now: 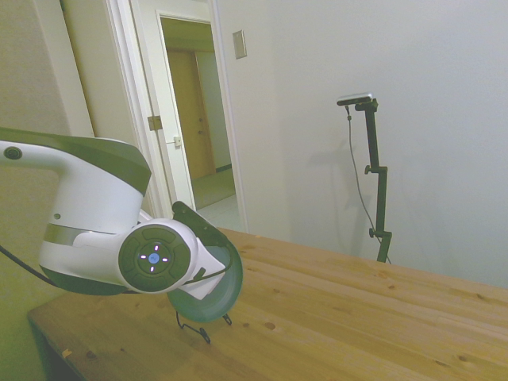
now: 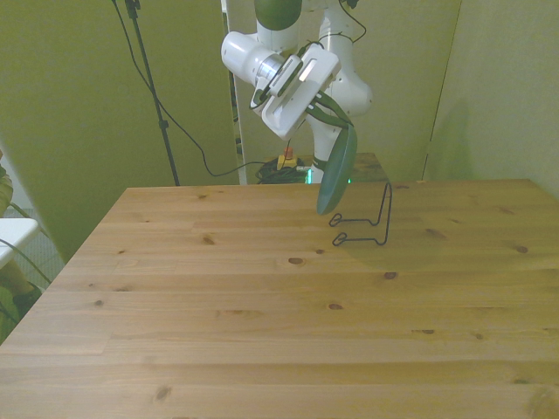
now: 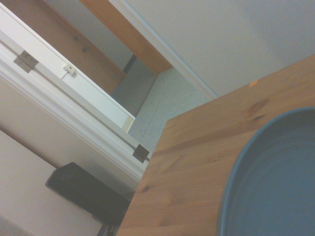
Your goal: Load the plate
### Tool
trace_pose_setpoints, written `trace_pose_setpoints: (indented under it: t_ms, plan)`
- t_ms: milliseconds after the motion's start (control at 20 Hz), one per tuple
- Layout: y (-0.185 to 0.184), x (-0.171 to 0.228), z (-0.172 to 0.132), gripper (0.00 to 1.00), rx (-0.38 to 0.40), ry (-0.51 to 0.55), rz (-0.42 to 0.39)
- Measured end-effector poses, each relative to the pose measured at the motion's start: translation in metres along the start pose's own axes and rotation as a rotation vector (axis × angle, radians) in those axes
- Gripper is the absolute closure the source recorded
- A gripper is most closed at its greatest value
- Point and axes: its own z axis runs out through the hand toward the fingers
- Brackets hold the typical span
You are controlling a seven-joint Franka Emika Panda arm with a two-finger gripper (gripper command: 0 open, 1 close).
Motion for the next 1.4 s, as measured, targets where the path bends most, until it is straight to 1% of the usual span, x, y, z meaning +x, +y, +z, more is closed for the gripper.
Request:
trace_pose_setpoints:
  t_ms: [400,550,1100,1400]
  plan:
    - [-0.005,-0.005,0.017,1.0,0.012,-0.035,-0.01]
    - [-0.004,-0.006,0.02,1.0,0.036,-0.062,-0.014]
    - [0.012,-0.002,0.026,1.0,0.054,-0.09,-0.018]
    - [0.019,0.0,0.029,1.0,0.05,-0.094,-0.013]
